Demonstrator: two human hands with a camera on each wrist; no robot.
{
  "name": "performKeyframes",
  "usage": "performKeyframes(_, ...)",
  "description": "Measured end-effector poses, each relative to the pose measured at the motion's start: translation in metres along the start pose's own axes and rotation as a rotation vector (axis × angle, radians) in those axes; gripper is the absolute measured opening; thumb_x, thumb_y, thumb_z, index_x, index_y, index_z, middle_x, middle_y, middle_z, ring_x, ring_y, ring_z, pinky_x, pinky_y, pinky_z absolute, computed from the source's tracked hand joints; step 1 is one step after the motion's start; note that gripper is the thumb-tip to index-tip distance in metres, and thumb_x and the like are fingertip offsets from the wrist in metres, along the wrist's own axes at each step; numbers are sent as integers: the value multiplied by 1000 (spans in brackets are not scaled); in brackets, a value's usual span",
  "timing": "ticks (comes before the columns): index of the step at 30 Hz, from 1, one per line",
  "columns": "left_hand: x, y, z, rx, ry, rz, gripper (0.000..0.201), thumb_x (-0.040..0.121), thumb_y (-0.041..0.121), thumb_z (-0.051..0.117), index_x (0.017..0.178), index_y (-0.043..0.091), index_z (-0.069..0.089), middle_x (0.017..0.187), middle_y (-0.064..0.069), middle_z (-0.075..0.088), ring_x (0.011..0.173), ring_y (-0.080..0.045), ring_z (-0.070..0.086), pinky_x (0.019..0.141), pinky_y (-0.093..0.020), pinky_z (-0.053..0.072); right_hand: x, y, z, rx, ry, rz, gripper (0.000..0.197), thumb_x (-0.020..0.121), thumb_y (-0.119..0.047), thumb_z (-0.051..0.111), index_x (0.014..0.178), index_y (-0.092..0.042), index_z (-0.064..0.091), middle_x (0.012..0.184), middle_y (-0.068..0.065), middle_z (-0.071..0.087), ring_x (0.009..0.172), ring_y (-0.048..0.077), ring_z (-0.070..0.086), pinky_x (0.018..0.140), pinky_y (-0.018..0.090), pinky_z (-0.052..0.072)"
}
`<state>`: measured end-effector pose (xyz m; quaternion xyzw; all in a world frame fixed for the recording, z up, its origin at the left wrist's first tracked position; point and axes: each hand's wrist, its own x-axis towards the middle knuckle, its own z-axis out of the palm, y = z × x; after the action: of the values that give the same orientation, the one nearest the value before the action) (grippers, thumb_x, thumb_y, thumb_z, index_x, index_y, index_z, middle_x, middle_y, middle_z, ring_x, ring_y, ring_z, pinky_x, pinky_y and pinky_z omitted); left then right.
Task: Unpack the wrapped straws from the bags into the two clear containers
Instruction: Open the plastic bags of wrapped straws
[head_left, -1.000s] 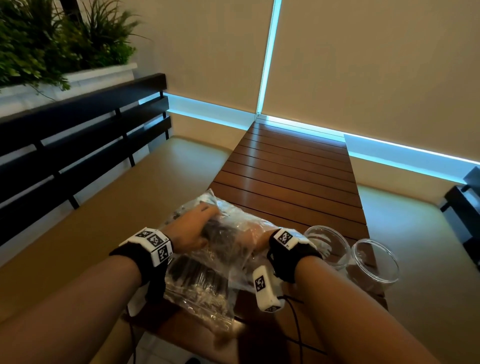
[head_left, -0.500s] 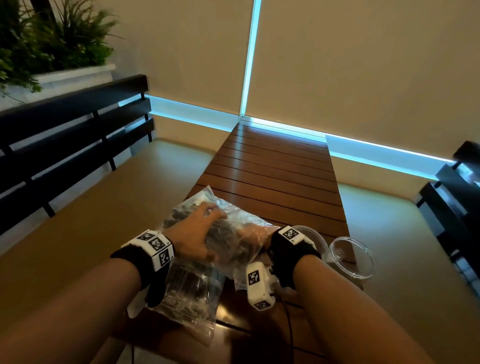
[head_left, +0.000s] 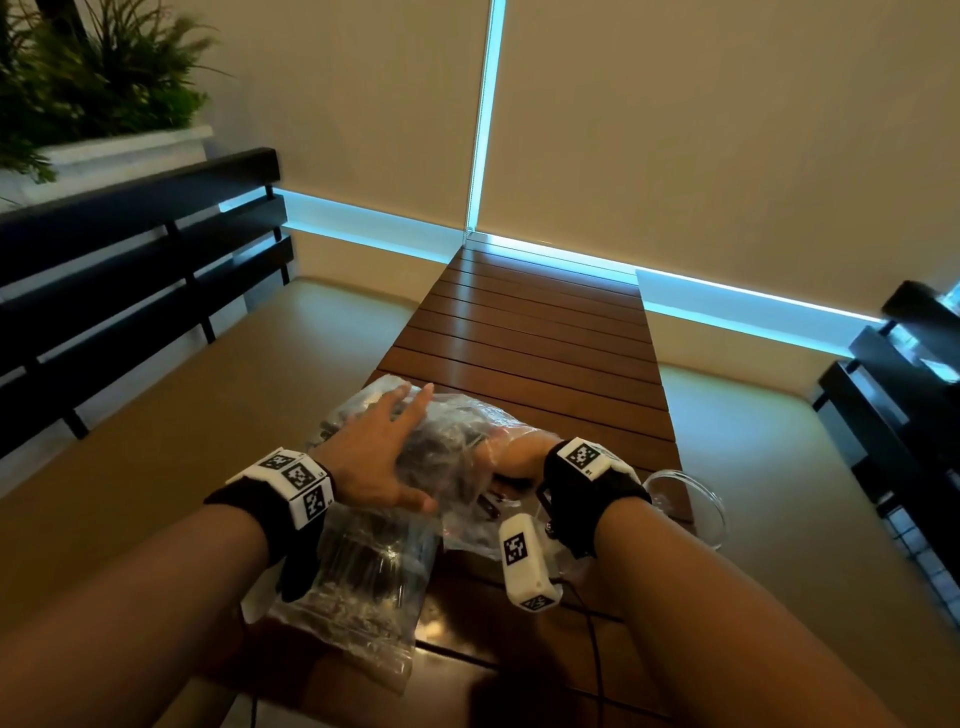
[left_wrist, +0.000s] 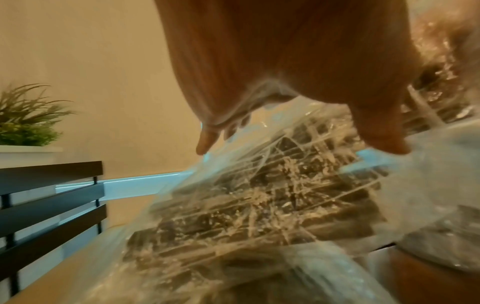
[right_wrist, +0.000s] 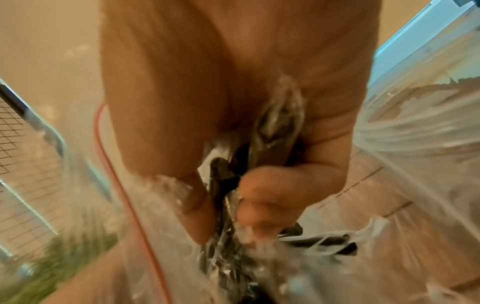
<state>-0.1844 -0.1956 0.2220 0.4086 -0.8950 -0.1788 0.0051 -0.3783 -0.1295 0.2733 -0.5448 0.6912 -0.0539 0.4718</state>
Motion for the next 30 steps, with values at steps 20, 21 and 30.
performKeyframes(20, -9, 10, -10, -261, 318, 54, 27, 92, -1, 58, 79, 16, 75, 78, 3, 69, 73, -9, 60, 75, -20, 46, -27, 7, -13, 33, 95, 63, 11, 89, -15, 66, 90, -5, 66, 52, -1, 58, 44, 11, 51, 46, 23, 45)
performKeyframes(21, -9, 14, -10, -285, 335, 45, 34, 92, -2, 57, 73, 22, 72, 71, 8, 65, 69, -5, 57, 68, -15, 42, -29, 6, -12, 27, 114, 63, 9, 88, -15, 67, 88, -6, 65, 54, -1, 60, 45, 12, 53, 46, 23, 48)
performKeyframes(30, -24, 34, -12, -472, 341, -21, 24, 93, -3, 58, 108, 6, 75, 109, 7, 50, 42, 2, 54, 67, -29, 58, 2, 12, 40, -449, 289, 10, 47, 73, -25, 79, 114, -8, 64, 110, 11, 67, 99, 26, 65, 85, 39, 58)
